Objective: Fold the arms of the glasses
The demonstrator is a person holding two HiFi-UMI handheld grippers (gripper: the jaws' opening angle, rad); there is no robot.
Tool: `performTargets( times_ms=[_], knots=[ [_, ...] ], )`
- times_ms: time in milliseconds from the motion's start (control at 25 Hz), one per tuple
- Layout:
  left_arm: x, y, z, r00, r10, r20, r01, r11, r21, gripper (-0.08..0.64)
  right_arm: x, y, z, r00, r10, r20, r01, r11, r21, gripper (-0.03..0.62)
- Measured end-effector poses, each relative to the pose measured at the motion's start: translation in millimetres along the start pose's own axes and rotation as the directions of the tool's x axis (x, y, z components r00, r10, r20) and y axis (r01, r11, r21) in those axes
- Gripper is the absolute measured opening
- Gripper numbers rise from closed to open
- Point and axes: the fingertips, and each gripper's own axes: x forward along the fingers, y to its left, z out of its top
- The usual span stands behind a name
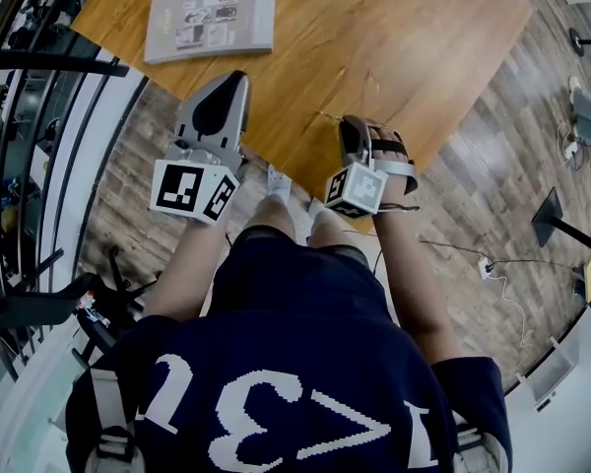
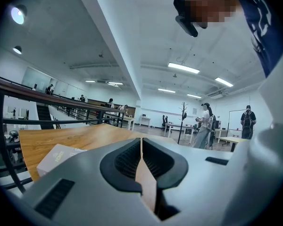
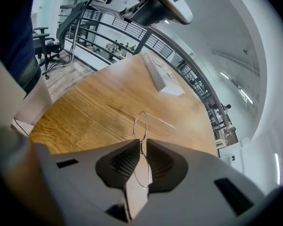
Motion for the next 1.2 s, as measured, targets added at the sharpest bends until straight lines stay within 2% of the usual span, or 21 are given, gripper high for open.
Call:
performTargets(
  times_ms=[280,440,560,720,880,960,1040,1200],
  knots=[
    [-1.4,-6.2,4.2,1.0,-0.026,0.01,0.026,1.0,-0.006,0.025,-14.6,-12.4,1.9,0.999,0.015,0.052,-0.017,0.999,0.03,0.04],
    [5.0,-17.3,4.3,0.995,-0.096,-0.007,0.095,0.995,-0.037,0.025,-46.8,-30.3,11.6,0.987,0.04,0.155,-0.044,0.999,0.026,0.038],
    [16.0,-31.6,5.2,0.984,-0.177,-0.033,0.175,0.982,-0.066,0.025,-73.7,-48.5,20.3,0.972,0.054,0.229,-0.052,0.999,-0.013,0.037],
    [30.7,-53.2,6.1,0.957,-0.281,-0.072,0.274,0.956,-0.102,0.025,-103.7,-68.7,27.4,0.958,0.058,0.282,-0.038,0.996,-0.078,0.037],
    [51.0,-66.4,4.8,0.925,-0.368,-0.093,0.344,0.917,-0.204,0.046,-121.2,-77.2,34.4,0.948,0.072,0.309,-0.024,0.987,-0.157,0.037],
    [61.7,-73.3,2.3,0.905,-0.411,-0.107,0.376,0.893,-0.247,0.113,-127.1,-78.0,37.2,0.949,0.072,0.308,-0.01,0.98,-0.201,0.037],
    [70.5,-80.8,-1.3,0.882,-0.453,-0.131,0.405,0.87,-0.28,0.135,-132.1,-77.9,39.5,0.95,0.066,0.305,0.008,0.972,-0.236,0.037],
    [81.0,-94.0,-8.3,0.834,-0.522,-0.176,0.449,0.829,-0.333,0.111,-139.7,-76.6,40.7,0.957,0.054,0.284,0.031,0.957,-0.287,0.037]
  ],
)
